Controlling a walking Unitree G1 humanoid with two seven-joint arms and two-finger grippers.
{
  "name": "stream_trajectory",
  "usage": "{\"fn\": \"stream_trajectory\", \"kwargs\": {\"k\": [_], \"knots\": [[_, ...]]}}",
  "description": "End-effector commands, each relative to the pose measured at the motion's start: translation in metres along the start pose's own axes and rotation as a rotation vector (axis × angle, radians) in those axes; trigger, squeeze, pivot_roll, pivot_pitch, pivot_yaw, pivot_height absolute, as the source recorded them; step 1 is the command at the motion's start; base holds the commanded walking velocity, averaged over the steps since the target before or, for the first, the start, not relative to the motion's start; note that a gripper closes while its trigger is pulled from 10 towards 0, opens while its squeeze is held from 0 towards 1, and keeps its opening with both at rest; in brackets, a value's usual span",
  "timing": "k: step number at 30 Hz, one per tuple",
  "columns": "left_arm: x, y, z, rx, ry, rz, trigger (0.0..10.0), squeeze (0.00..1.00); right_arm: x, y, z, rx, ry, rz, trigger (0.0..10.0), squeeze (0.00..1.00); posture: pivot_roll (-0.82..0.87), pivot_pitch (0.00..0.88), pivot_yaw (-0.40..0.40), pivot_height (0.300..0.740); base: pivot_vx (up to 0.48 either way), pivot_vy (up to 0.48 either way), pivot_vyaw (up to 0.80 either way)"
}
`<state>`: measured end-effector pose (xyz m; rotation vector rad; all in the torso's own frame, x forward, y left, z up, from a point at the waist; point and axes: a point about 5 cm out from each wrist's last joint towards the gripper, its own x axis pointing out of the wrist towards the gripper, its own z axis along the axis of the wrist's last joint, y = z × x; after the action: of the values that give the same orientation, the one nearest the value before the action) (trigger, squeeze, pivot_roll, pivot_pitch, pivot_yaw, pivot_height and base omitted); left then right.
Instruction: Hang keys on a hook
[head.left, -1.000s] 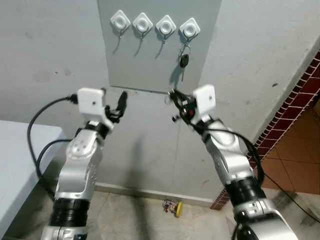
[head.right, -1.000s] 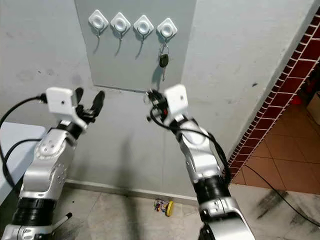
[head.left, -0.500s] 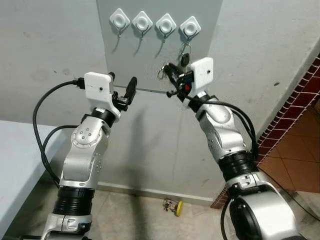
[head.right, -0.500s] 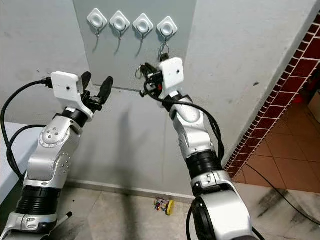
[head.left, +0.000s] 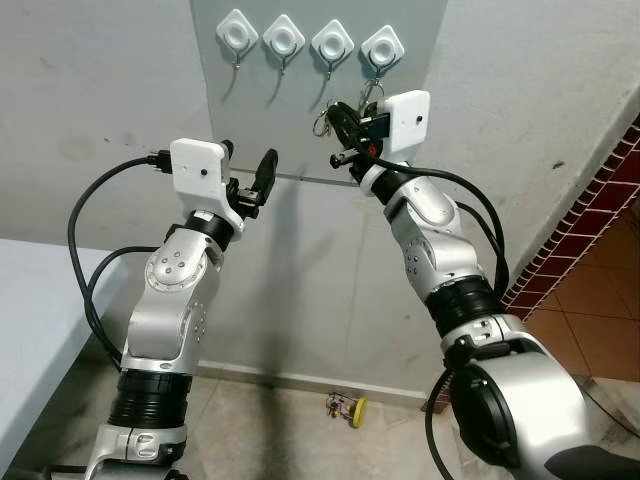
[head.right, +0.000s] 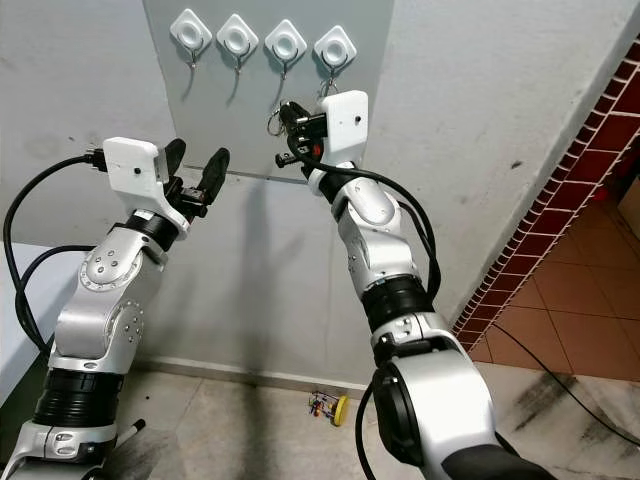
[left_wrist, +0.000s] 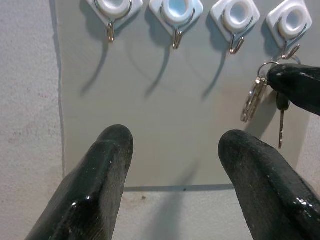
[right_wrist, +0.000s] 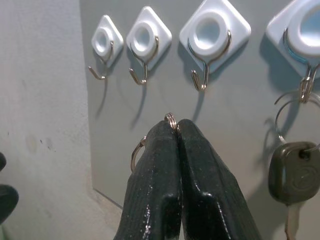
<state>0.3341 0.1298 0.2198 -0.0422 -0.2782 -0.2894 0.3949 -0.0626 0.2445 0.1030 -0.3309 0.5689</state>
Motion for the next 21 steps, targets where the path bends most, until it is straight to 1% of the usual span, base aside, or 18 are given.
{"fn": "stream_trajectory", "kwargs": {"k": [1,3,7,16,21], "knots": [[0.001,-0.004,0.008,0.002,-0.023,-0.015,10.0,0.00,0.007,0.000,0.012,0.011,-0.039,0.003,10.0,0.00,-0.06,0.026,-0.038,0.740,0.000,0.000,0.00],[-0.001,-0.005,0.007,-0.003,-0.018,-0.009,10.0,0.00,0.012,0.001,0.016,0.035,-0.050,0.005,10.0,0.00,-0.06,0.027,-0.039,0.740,0.000,0.000,0.00],[-0.002,-0.005,0.007,-0.004,-0.016,-0.008,10.0,0.00,0.016,0.002,0.019,0.062,-0.059,0.006,10.0,0.00,-0.05,0.027,-0.041,0.740,0.000,0.000,0.00],[-0.003,-0.007,0.007,-0.005,-0.014,-0.011,10.0,0.00,0.025,0.005,0.031,0.082,-0.091,0.007,10.0,0.00,-0.05,0.025,-0.040,0.740,0.000,0.000,0.00],[-0.003,-0.007,0.007,-0.005,-0.013,-0.010,10.0,0.00,0.029,0.005,0.037,0.117,-0.102,0.000,10.0,0.00,-0.05,0.025,-0.040,0.740,0.000,0.000,0.00]]}}
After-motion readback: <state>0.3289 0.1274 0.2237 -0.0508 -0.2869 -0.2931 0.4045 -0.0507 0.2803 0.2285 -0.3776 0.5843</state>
